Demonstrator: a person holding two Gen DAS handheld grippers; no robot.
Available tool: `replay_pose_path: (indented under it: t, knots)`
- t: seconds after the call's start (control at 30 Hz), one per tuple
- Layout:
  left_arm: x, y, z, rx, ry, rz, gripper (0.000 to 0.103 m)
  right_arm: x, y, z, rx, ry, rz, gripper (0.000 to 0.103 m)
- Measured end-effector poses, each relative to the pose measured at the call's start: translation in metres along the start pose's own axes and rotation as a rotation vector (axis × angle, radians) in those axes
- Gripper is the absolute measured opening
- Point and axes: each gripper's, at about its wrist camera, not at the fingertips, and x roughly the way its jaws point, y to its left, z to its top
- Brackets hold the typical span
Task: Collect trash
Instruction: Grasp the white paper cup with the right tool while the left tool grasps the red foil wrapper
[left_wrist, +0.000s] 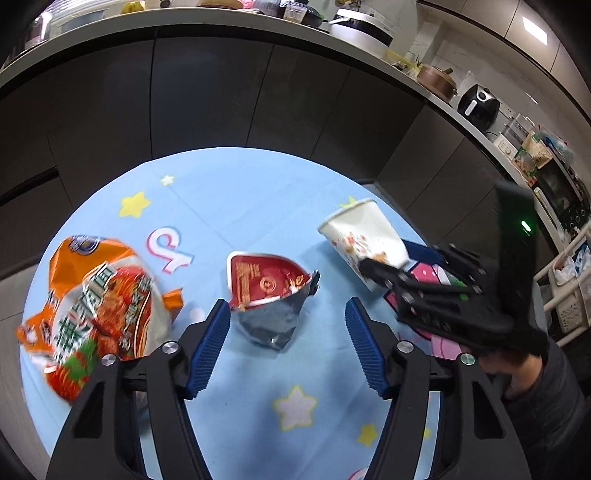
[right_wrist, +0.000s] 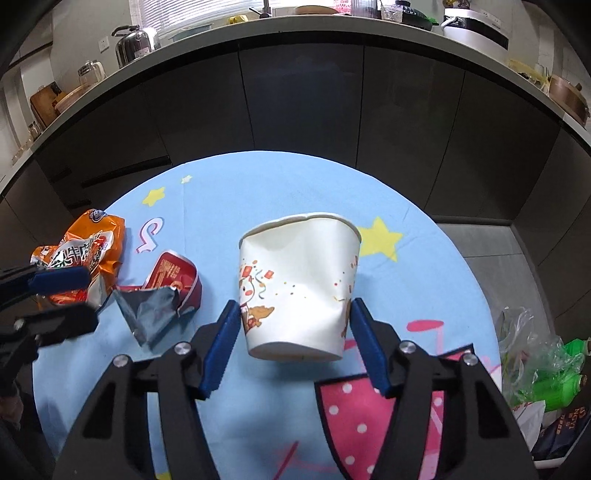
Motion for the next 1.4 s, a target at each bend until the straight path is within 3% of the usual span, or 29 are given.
replay_pose_path:
  t: [0.1,0.23,0.37,0.5,0.93,1.17,1.4]
  knots:
    - [0.013,-0.005,0.007,0.048,0.025,0.025,0.053,-0.015,-0.005,-0.013,0.031,-0.018,0.015,0.062]
    - [0.03,-0.009,0.009,0.084,0.084,-0.001,0.046,-0.034,-0.016,-0.03,0.111,-0.033,0.011,0.063]
    - [0.048,-0.004,0.009,0.058,0.148,-0.007,0.029,-0.045,-0.024,-0.046,0.174,-0.043,0.023,0.063]
    - [0.053,-0.005,0.007,0.047,0.165,0.002,0.022,-0.052,-0.026,-0.059,0.205,-0.042,0.031,0.062]
    - [-0.002,-0.051,-0.007,0.054,0.085,-0.086,0.019,-0.111,-0.025,-0.088,0.233,-0.119,0.023,0.061]
    - [-0.03,-0.101,-0.013,0.141,0.038,-0.13,0.019,-0.152,-0.042,-0.112,0.266,-0.173,-0.03,0.061]
    - [-0.034,-0.16,-0.022,0.232,0.032,-0.204,0.019,-0.186,-0.075,-0.143,0.338,-0.202,-0.104,0.061]
